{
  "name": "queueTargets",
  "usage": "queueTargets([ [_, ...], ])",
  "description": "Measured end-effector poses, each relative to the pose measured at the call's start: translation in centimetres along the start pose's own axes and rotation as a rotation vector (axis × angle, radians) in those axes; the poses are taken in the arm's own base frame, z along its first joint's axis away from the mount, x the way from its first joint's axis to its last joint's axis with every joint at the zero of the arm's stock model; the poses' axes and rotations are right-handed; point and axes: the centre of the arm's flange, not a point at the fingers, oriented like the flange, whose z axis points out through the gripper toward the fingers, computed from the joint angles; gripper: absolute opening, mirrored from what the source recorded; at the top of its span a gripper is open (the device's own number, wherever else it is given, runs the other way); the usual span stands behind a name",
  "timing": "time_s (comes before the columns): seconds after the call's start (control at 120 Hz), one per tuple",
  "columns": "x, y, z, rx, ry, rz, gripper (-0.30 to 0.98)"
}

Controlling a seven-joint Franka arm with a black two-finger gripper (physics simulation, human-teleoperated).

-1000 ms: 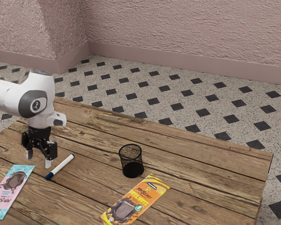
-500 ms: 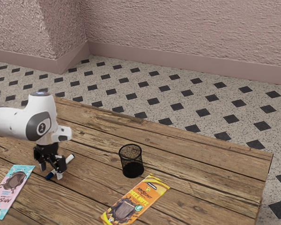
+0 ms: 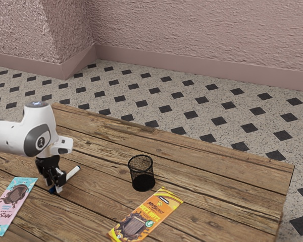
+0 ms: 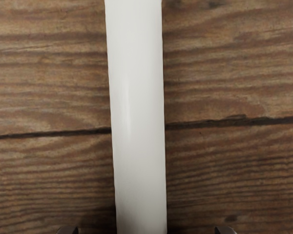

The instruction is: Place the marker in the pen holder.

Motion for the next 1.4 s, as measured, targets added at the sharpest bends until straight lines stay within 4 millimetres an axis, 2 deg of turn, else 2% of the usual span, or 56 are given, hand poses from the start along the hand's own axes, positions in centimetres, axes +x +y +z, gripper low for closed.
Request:
queueTargets([
  [0.467,0.3,-0.1,0.3,0.009,0.017,0.044,0.11],
  [0.9,0.3,-0.1,0.3,0.007,0.015,0.059,0.02],
  [0.975,0.5,-0.1,-0.3,0.007,0.022,0.06,0.01],
  [1.042,0.6,-0.2,-1.9,0.003,0.048,0.062,0.01],
  [1.25,1.6,-0.7,-8.8,-0.002,0.13,0.075,-0.01],
  [1.3,2.3,-1.1,-11.4,0.005,0.152,0.078,-0.01],
  [1.367,3.7,-2.0,-16.3,0.039,0.182,0.083,-0.02],
  [1.4,4.1,-2.1,-17.6,0.051,0.177,0.087,-0.02],
])
